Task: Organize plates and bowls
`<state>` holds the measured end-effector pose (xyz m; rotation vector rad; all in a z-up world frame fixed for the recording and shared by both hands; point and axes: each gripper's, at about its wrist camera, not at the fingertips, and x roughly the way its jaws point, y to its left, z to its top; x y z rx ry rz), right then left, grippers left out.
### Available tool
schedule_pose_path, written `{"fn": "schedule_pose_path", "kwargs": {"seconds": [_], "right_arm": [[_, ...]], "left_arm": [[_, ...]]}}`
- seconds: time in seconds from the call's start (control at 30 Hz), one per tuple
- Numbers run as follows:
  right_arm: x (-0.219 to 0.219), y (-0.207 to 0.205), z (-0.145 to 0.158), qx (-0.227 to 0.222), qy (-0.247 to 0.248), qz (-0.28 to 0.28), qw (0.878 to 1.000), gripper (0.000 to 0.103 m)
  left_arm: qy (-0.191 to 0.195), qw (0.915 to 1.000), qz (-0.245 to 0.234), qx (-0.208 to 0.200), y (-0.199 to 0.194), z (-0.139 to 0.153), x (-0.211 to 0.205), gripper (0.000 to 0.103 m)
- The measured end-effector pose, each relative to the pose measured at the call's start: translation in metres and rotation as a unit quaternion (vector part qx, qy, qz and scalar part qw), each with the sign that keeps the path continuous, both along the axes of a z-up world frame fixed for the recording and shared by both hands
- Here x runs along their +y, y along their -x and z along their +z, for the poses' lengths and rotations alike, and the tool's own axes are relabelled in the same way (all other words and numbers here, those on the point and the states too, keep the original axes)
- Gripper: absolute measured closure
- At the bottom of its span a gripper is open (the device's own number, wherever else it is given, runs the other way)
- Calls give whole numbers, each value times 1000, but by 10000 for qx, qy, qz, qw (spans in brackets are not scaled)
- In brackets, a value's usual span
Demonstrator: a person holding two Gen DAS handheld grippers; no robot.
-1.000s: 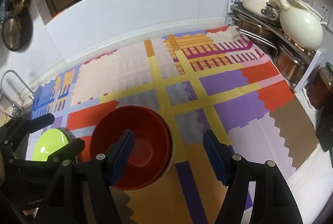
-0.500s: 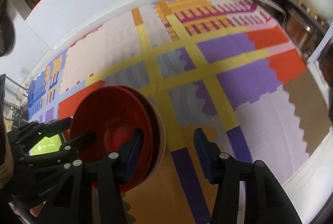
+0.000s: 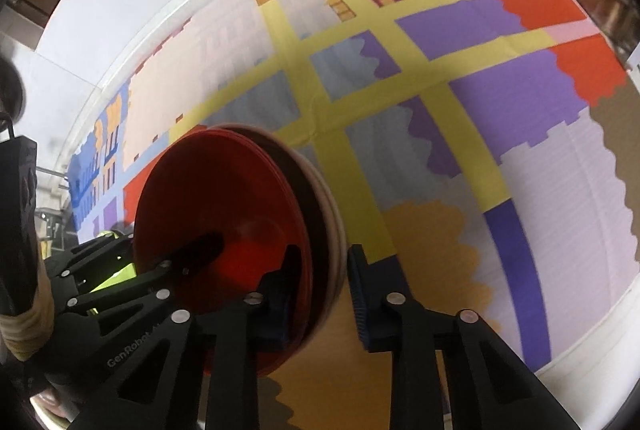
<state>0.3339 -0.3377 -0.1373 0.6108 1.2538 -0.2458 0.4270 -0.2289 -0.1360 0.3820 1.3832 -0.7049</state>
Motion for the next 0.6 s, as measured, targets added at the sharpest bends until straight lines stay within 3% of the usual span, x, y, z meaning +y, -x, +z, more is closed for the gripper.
{"fn": "schedule_pose_path", "kwargs": {"seconds": [0.6], "right_arm": [[0, -1, 7, 247, 24, -365, 9990, 79]], "left_arm": [[-137, 9995, 65, 275, -4, 14, 6, 74]]}}
